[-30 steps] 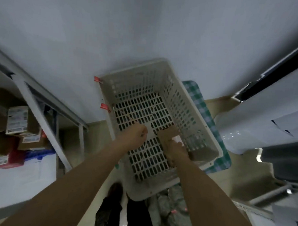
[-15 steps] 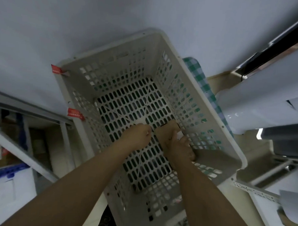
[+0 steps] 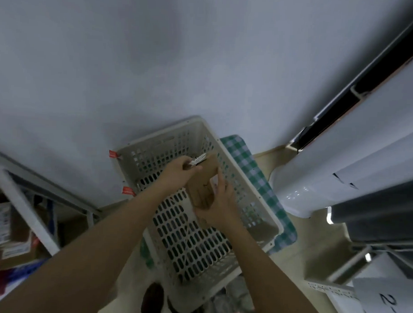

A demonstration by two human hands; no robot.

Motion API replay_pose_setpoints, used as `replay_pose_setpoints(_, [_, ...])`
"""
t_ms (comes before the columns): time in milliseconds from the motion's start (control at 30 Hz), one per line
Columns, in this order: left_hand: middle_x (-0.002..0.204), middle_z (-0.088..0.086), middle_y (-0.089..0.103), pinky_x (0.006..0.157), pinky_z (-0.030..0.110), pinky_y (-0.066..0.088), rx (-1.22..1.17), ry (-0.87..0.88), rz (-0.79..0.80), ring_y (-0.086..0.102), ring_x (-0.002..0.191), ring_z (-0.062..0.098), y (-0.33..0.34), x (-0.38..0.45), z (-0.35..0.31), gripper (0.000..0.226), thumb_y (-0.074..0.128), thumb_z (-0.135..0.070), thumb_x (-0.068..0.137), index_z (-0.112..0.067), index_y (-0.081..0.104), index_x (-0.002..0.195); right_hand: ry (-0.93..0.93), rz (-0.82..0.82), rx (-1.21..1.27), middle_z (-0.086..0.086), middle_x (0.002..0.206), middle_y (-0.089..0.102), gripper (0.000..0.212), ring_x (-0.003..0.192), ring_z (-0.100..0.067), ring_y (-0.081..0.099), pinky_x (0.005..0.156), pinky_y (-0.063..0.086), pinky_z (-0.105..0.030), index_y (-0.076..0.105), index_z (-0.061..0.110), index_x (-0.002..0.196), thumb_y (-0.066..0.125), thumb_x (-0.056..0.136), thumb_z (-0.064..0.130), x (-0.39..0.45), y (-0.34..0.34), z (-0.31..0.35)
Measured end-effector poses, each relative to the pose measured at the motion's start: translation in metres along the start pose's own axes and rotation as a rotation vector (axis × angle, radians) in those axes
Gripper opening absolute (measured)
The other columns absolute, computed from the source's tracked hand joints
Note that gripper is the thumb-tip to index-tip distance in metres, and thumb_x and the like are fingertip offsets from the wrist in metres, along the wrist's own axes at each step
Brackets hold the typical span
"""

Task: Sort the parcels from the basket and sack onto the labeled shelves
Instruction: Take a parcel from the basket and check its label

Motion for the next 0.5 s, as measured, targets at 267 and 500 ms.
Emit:
replay_pose_setpoints(267, [0.118,0.002,0.055,0.081,0.034,0.054,-0.555,0.034,-0.231,0.057,0.095,0.016,-0.071,-0.067,-0.049,0.021,0.042,-0.026,0.103,-0.019,0.050,0.121,0.163,-0.484,0.535,-0.008,0.159,0.016,0.090,0.138,-0.019,0.029,0.112,0.030,-0.040,0.014,0.019,0.155,0.071,0.087,0.037,-0.058,-0.106,0.019])
replay_pose_setpoints(500, [0.120,0.001,0.059,0.092,0.044,0.053,-0.739,0.129,-0.226,0.058,0.112,0.023,-0.091,-0.096,-0.078,0.022,0.046,-0.021,0.101,-0.020,0.051,0.122,0.064,-0.340,0.785,-0.007,0.138,0.053,0.053,0.121,-0.023,0.056,0.104,0.046,-0.041,0.036,0.014,0.146,0.057,0.098,0.023,-0.064,-0.120,0.052])
Point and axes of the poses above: each hand's wrist, its own x-axis towards the middle knuckle, its own y-axis out of the palm, z = x × y, the point moved 10 cm from there along x, towards the middle knuckle
